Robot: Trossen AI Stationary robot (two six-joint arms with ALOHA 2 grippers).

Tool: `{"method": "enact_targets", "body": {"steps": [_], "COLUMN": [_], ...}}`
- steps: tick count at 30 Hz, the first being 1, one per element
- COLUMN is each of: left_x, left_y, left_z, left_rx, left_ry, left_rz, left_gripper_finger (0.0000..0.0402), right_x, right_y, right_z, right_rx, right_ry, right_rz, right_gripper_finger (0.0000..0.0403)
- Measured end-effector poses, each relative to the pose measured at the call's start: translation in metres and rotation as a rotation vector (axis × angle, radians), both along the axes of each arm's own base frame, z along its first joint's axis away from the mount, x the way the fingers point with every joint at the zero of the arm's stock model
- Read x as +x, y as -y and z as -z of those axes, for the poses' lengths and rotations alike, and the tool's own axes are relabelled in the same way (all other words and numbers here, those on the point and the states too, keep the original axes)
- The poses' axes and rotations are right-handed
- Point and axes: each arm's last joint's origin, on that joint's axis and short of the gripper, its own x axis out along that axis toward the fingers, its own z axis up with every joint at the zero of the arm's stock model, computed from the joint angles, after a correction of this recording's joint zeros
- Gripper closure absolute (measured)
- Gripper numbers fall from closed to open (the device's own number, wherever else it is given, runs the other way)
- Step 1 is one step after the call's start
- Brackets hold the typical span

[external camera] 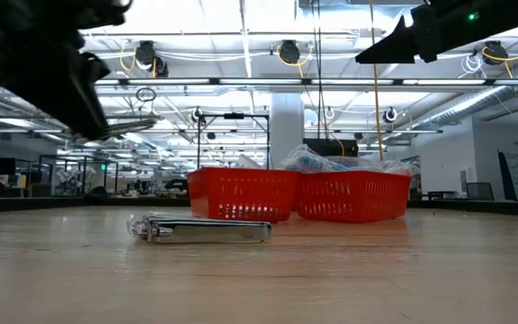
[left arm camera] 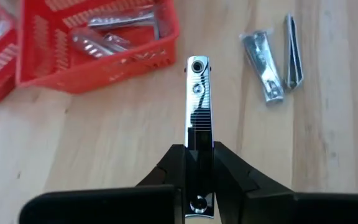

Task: Pick & Place Travel size toiletries
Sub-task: Put the silver nail cutter into the bottom left red bin

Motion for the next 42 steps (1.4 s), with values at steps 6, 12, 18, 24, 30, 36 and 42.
{"method": "enact_targets", "body": {"steps": [6, 12, 18, 24, 30, 36, 42], "left_x": [-0.039, -0.06, -0.08, -0.094, -0.088, -0.082, -0.074], "left_y": [-0.021, -0.037, -0.059, -0.084, -0.107, -0.128, -0.14], "left_z": [0.022, 0.047, 0.048, 0.047, 0.036, 0.034, 0.026], "left_rx": [-0.105, -0.179, -0.08, 0.018, 0.051, 0.033, -0.037], "left_ry": [0.131, 0.471, 0.735, 0.847, 0.904, 0.922, 0.931], "left_rz": [-0.071, 0.02, 0.027, -0.06, -0.108, -0.096, -0.104], "left_gripper_finger": [0.0366, 0.0366, 0.0366, 0.0365, 0.0366, 0.0366, 0.0366], "right_x": [0.0, 0.0, 0.0, 0.002, 0.007, 0.009, 0.009], "right_y": [0.0, 0.0, 0.002, 0.004, 0.008, 0.01, 0.008], "right_z": [0.0, 0.0, 0.0, 0.002, 0.006, 0.008, 0.007], "right_rx": [0.0, 0.0, 0.002, 0.0, -0.004, 0.001, 0.003], "right_ry": [0.0, 0.0, 0.003, -0.011, -0.03, -0.041, -0.033], "right_rz": [0.0, 0.0, 0.009, 0.025, 0.045, 0.014, 0.006], "right_gripper_finger": [0.019, 0.019, 0.019, 0.019, 0.019, 0.019, 0.019]}}
